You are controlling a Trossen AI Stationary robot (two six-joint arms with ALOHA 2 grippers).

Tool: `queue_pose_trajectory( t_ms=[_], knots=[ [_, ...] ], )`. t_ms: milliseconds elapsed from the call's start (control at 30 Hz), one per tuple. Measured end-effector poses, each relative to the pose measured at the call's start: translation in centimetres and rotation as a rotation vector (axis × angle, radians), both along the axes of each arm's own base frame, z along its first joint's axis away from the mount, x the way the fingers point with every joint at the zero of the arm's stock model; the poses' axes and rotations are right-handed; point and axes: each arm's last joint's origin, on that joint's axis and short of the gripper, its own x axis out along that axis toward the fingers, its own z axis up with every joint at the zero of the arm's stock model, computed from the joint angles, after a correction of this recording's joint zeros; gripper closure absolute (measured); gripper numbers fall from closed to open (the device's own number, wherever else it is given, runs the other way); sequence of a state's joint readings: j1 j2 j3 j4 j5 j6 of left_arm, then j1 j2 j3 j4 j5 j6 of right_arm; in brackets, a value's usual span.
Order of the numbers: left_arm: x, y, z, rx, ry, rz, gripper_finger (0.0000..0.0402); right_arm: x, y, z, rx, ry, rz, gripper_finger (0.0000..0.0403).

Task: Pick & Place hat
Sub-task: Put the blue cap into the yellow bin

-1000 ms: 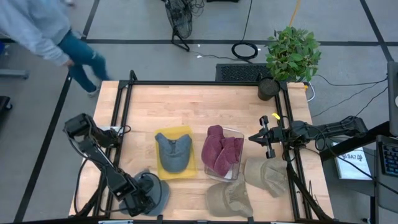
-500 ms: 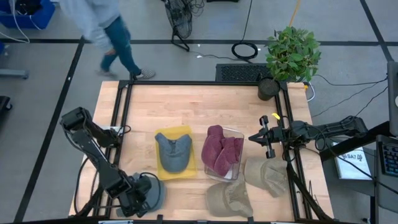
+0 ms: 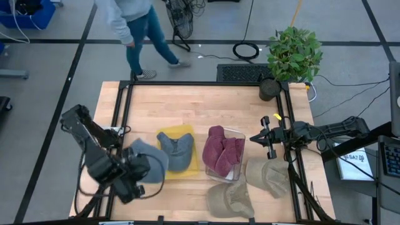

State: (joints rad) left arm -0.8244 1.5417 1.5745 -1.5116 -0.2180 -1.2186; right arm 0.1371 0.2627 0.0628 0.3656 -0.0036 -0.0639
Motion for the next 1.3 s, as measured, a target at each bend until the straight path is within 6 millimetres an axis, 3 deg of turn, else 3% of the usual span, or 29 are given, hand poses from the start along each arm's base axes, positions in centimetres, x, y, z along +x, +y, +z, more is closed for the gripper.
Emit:
queue_pose_trajectory(
  t_ms=[333, 633, 933, 1300],
  knots=[
    [5.7, 5.6, -0.3, 0.081, 0.085, -0.534, 0.0393, 0.0, 0.0, 0.0, -0.001, 0.004, -0.001, 0.0403],
    [10.5, 9.6, -3.5, 0.102, 0.227, -0.883, 0.0392, 0.0, 0.0, 0.0, -0.001, 0.005, -0.001, 0.0403],
    [13.5, 10.2, -7.9, 0.064, 0.372, -1.066, 0.0392, 0.2, 0.0, -0.3, -0.005, 0.033, -0.002, 0.0403],
    [15.4, 9.7, -10.9, 0.011, 0.385, -1.117, 0.0392, 0.4, 0.0, -0.4, -0.006, 0.043, -0.002, 0.0403]
  ],
)
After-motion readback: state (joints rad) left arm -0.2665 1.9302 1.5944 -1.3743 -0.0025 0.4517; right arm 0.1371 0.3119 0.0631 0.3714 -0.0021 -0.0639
